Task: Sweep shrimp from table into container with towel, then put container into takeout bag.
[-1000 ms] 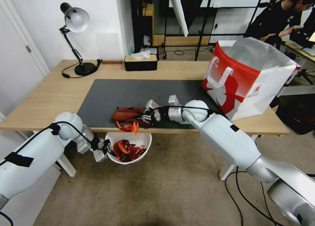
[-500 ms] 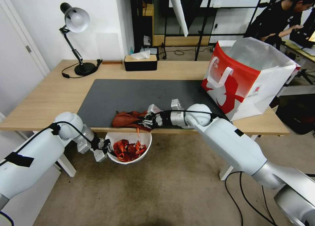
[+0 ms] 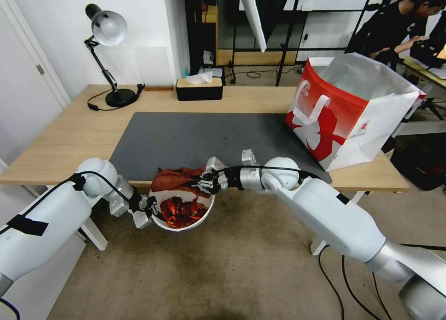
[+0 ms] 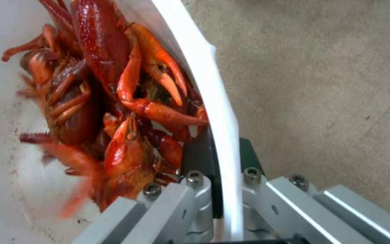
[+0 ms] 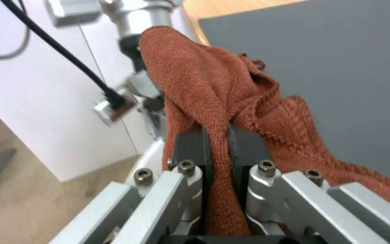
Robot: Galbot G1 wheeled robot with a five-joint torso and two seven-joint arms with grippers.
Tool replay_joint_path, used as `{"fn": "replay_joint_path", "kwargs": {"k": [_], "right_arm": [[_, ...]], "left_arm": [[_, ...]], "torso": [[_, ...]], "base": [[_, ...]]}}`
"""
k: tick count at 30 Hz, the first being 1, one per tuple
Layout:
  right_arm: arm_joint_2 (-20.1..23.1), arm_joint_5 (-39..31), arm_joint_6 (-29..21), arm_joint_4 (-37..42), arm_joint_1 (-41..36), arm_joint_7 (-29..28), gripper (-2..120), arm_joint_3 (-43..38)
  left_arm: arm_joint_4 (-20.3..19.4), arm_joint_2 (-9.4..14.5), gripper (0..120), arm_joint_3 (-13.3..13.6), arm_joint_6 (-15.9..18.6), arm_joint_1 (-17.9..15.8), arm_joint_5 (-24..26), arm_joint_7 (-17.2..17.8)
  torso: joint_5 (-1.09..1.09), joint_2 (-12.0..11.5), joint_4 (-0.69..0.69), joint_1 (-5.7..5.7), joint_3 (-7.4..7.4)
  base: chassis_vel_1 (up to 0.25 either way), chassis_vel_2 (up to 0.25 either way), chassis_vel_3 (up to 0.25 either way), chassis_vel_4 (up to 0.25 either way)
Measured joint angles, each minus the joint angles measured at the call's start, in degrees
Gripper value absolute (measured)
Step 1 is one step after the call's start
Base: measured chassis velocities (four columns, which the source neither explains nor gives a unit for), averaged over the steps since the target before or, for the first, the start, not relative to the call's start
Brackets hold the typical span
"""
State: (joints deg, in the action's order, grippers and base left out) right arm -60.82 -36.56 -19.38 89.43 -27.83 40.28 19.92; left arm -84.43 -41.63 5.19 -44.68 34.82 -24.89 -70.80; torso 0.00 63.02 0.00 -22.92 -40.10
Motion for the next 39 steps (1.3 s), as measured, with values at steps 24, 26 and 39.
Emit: {"fn": "replay_joint_path", "kwargs": {"k": [24, 26, 39], "right_arm": [[2.9, -5.8, -0.9, 7.4, -6.2, -3.5, 5, -3.0], [3.7, -8.2, -1.0, 9.2, -8.0, -4.7, 5, -5.7], [3.7, -25.7, -0.5, 16.3, -12.0, -25.9, 5, -19.3]], "left_arm": [[0.4, -0.4, 0, 0.1, 0.0, 0.1, -0.2, 0.0], [0.2, -0.4, 0, 0.1, 0.0, 0.3, -0.3, 0.0], [-0.7, -0.4, 0, -0.8, 0.0, 1.5, -0.6, 0.0]], "torso": [[0.0, 0.0, 0.0, 0.0, 0.0], [0.0, 0.0, 0.0, 0.0, 0.0], [0.0, 0.0, 0.0, -0.01, -0.01]], "base": [[0.0, 0.0, 0.0, 0.0], [0.0, 0.0, 0.0, 0.0], [0.0, 0.0, 0.0, 0.0]]}}
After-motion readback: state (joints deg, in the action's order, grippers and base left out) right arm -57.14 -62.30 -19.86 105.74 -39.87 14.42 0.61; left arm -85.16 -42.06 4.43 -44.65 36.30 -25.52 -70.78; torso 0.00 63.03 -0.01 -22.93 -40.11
